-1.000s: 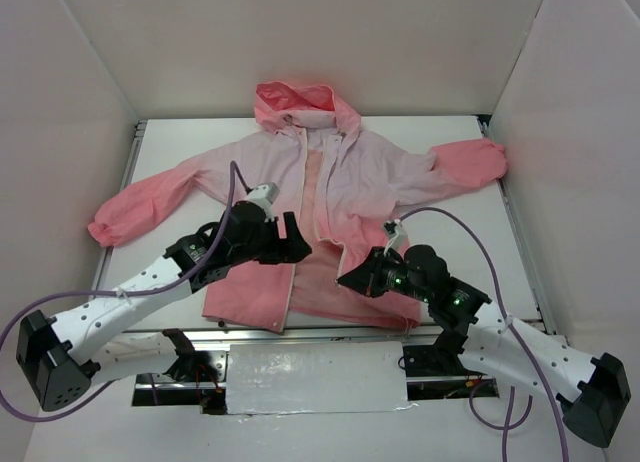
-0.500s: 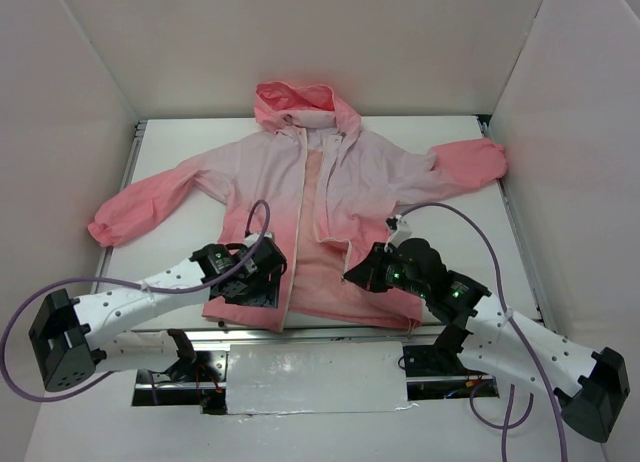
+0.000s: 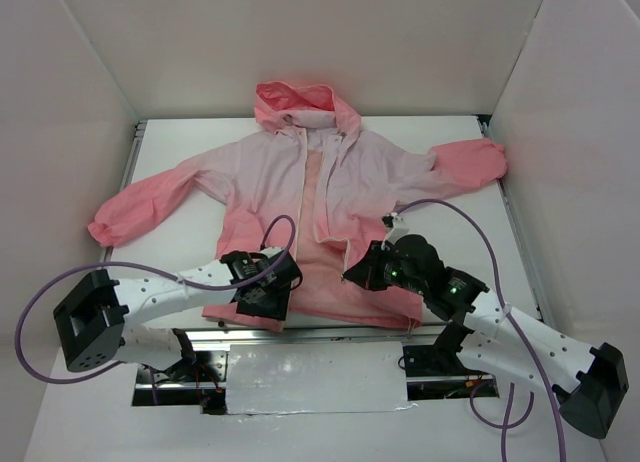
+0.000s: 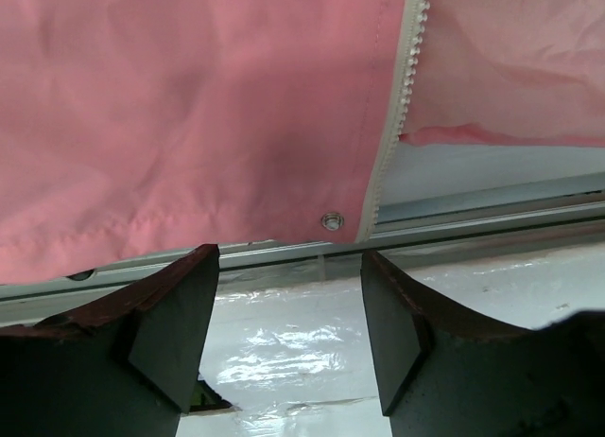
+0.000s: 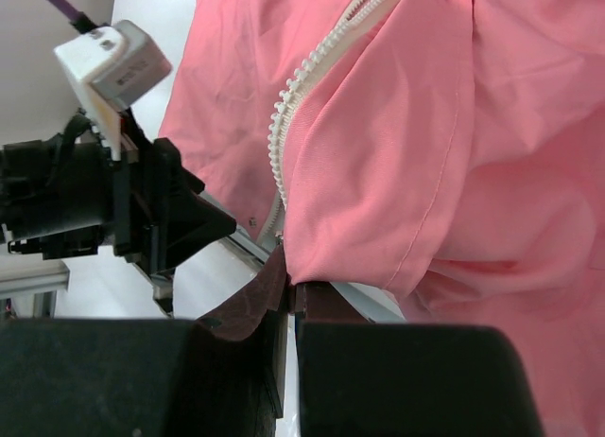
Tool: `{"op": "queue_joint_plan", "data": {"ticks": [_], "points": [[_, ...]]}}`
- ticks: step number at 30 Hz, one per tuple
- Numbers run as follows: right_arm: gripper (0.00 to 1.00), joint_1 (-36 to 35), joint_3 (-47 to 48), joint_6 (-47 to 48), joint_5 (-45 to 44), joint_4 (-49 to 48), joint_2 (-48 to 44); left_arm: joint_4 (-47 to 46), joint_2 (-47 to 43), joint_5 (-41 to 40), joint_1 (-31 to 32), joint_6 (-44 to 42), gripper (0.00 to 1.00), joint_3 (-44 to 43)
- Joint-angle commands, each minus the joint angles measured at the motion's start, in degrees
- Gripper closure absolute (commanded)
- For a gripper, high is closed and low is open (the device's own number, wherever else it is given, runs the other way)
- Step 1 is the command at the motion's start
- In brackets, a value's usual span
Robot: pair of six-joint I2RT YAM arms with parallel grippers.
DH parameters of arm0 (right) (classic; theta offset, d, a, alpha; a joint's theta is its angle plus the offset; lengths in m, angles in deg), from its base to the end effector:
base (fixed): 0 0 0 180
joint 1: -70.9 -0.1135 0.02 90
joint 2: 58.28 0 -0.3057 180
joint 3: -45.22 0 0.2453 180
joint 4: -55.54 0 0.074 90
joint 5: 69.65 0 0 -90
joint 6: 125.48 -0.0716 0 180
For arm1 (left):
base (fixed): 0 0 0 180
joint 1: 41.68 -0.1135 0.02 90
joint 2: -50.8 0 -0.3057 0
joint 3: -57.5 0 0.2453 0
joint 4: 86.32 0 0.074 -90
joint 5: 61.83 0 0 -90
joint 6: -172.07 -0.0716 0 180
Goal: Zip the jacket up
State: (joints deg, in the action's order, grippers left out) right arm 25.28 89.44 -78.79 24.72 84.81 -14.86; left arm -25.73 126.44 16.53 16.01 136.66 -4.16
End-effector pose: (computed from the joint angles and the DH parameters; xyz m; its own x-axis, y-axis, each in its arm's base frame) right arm 0.1157 0.1261 0.2577 -0.7636 0.1976 -0.6147 -0.3239 0.7063 0.6294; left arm 0.1301 -0.1787 0.2115 -0.9498 0.0084 -0.3127 0.0431 0.9936 -0.1042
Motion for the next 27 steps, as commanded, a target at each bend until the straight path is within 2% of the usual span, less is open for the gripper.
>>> {"op": "queue_joint_plan", "data": {"ticks": [1, 7, 12, 24, 27], "points": [[1.00, -0.16, 1.93, 1.47, 0.29, -0.87, 0.53, -3.19, 1.44, 1.27, 0.49, 0.52, 0.28, 0.84], [1.00, -0.16, 1.58, 1.56, 0.65, -1.67, 1.14, -4.77, 4.42, 1.35, 0.58, 0.52, 0.28, 1.36], [1.00, -0.08, 1.14, 1.47, 0.74, -2.11, 0.79, -7.05, 5.57, 1.97, 1.02, 1.83, 0.32, 4.43], [1.00, -0.16, 1.22, 1.65, 0.91, -2.55, 0.88, -11.19, 9.44, 1.62, 2.34, 4.56, 0.33, 8.40], [1.00, -0.08, 1.31, 1.65, 0.74, -2.46, 0.79, -11.89, 10.32, 1.18, 2.43, 5.26, 0.43, 8.66]]}}
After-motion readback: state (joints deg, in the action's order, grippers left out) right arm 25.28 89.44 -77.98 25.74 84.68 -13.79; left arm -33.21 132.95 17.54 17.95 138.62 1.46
